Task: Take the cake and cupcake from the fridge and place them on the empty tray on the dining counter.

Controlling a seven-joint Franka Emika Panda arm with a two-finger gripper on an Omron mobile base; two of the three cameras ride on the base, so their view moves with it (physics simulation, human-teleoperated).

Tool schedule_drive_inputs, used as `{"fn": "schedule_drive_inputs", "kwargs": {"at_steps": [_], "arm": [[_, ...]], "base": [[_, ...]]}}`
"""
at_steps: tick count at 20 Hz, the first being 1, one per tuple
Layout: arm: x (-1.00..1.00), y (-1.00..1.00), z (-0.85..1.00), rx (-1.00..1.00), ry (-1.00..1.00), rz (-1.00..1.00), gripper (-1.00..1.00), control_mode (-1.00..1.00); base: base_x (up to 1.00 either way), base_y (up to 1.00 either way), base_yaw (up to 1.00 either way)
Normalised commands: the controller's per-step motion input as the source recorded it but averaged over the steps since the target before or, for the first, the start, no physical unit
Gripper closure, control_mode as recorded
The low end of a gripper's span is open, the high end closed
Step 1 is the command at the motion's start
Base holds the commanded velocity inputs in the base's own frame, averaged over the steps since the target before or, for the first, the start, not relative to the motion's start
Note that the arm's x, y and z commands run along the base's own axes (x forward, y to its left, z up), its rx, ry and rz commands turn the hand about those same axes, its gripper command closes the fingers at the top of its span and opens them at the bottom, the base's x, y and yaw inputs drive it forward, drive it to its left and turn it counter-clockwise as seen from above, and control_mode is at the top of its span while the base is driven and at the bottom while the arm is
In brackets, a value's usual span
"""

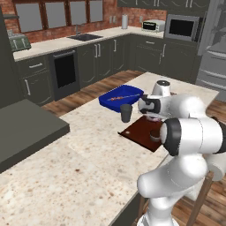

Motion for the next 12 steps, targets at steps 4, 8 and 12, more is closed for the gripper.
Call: {"fn": "schedule_drive_inputs", "kwargs": {"at_steps": [4, 8, 12], "arm": [[0.25, -0.11, -0.25, 0.02, 0.07, 0.0, 1.0, -1.0], [0.28, -0.07, -0.26, 0.01, 0.02, 0.0, 1.0, -1.0], [0.19, 0.0, -0.25, 0.0, 0.0, 0.0, 1.0, -1.0]], "base": [[0.0, 0.0, 0.0], [0.0, 0.0, 0.0], [0.0, 0.0, 0.0]]}}
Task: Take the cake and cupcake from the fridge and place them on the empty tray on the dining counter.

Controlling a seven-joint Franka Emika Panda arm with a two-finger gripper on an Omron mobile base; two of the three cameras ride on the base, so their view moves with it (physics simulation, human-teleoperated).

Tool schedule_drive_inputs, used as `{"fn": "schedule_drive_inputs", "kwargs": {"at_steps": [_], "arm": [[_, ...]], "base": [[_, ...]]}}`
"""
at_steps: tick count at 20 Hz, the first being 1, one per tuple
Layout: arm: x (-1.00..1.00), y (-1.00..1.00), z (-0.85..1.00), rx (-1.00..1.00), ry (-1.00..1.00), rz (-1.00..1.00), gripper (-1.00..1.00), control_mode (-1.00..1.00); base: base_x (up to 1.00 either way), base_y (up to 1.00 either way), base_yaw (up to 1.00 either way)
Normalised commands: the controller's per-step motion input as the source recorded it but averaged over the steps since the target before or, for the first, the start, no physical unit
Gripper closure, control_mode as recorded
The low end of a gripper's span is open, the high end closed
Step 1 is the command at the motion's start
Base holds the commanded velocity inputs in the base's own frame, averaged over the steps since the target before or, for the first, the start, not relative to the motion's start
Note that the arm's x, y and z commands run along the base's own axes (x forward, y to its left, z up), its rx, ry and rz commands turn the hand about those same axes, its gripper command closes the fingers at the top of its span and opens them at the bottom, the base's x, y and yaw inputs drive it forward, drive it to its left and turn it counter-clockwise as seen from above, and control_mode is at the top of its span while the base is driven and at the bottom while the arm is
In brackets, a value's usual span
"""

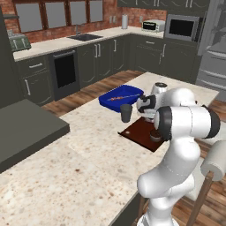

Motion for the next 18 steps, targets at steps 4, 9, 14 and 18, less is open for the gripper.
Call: {"fn": "schedule_drive_inputs", "kwargs": {"at_steps": [4, 9, 14, 18], "arm": [[0.17, 0.0, -0.23, 0.0, 0.0, 0.0, 1.0, -1.0], [0.3, 0.0, -0.24, 0.0, 0.0, 0.0, 1.0, -1.0], [0.38, -0.02, -0.25, 0.0, 0.0, 0.0, 1.0, -1.0], [0.37, -0.07, -0.24, 0.0, 0.0, 0.0, 1.0, -1.0]], "base": [[0.0, 0.0, 0.0], [0.0, 0.0, 0.0], [0.0, 0.0, 0.0], [0.0, 0.0, 0.0]]}}
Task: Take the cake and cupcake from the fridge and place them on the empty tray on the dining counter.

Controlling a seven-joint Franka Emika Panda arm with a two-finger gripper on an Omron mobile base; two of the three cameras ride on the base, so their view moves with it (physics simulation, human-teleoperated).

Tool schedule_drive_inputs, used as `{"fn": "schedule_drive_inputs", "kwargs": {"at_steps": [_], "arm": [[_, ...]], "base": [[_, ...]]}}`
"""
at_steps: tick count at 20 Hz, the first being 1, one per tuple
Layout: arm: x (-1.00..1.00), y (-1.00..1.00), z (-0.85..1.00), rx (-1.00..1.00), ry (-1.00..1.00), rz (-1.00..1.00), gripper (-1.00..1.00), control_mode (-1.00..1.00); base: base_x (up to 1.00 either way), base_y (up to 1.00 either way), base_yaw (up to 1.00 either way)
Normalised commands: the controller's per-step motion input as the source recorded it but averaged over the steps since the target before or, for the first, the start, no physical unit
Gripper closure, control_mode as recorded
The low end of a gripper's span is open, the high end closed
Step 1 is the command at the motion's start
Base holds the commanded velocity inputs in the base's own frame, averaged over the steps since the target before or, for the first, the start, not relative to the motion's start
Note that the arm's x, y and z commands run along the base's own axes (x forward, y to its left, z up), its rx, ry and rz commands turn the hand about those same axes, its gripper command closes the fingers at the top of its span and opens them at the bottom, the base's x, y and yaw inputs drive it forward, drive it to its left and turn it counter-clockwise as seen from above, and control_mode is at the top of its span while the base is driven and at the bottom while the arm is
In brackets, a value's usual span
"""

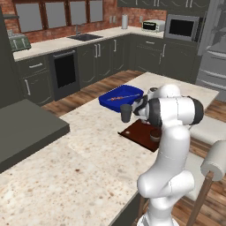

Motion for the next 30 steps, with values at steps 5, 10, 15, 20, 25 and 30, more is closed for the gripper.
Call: {"fn": "schedule_drive_inputs", "kwargs": {"at_steps": [5, 10, 15, 20, 25, 30], "arm": [[0.15, -0.08, -0.23, 0.0, 0.0, 0.0, 1.0, -1.0], [0.01, -0.02, -0.4, 0.01, 0.04, 0.0, -1.0, -1.0], [-0.1, -0.03, -0.13, 0.01, 0.0, 0.0, -1.0, -1.0], [-0.46, 0.0, 0.06, 0.0, -0.06, 0.0, -1.0, -1.0], [-0.22, 0.0, 0.41, 0.0, -0.12, -0.02, -1.0, -1.0], [-0.59, 0.08, 0.98, -0.01, -0.32, 0.0, -1.0, -1.0]], "base": [[0.0, 0.0, 0.0], [0.0, 0.0, 0.0], [0.0, 0.0, 0.0], [0.0, 0.0, 0.0], [0.0, 0.0, 0.0], [0.0, 0.0, 0.0]]}}
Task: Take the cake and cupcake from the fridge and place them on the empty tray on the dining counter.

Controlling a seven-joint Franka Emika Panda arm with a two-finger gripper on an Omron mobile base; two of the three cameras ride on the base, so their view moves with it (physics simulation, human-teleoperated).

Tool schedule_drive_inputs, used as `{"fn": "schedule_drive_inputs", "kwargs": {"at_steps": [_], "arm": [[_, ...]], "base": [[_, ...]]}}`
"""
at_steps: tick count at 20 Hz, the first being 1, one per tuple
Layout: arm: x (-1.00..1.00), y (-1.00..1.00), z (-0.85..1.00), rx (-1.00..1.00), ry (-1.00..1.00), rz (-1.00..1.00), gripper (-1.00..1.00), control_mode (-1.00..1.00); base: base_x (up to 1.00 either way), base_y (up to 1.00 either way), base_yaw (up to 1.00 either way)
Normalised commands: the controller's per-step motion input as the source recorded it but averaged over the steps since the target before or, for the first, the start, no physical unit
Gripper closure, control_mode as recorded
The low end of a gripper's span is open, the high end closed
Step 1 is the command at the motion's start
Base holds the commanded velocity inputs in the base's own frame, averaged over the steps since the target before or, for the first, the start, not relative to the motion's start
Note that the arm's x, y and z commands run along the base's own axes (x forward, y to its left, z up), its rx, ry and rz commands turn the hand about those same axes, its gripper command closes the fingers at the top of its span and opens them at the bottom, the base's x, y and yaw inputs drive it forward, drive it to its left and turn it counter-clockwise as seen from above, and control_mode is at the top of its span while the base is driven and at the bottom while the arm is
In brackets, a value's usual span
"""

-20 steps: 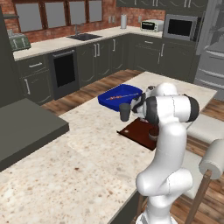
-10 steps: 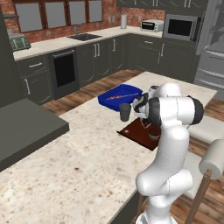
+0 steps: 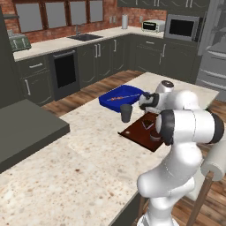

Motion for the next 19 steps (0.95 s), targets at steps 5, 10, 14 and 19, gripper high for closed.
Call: {"fn": "schedule_drive_inputs", "kwargs": {"at_steps": [5, 10, 14, 19], "arm": [[-0.96, 0.18, 1.0, -0.01, -0.17, 0.14, -1.0, -1.0], [-1.0, 0.23, 1.0, -0.07, -0.1, 0.29, -1.0, -1.0], [-1.0, -0.06, 1.0, -0.05, 0.0, 0.23, -1.0, -1.0], [-1.0, -0.26, 1.0, 0.0, 0.02, 0.16, -1.0, -1.0]], "base": [[0.0, 0.0, 0.0], [0.0, 0.0, 0.0], [0.0, 0.0, 0.0], [0.0, 0.0, 0.0]]}}
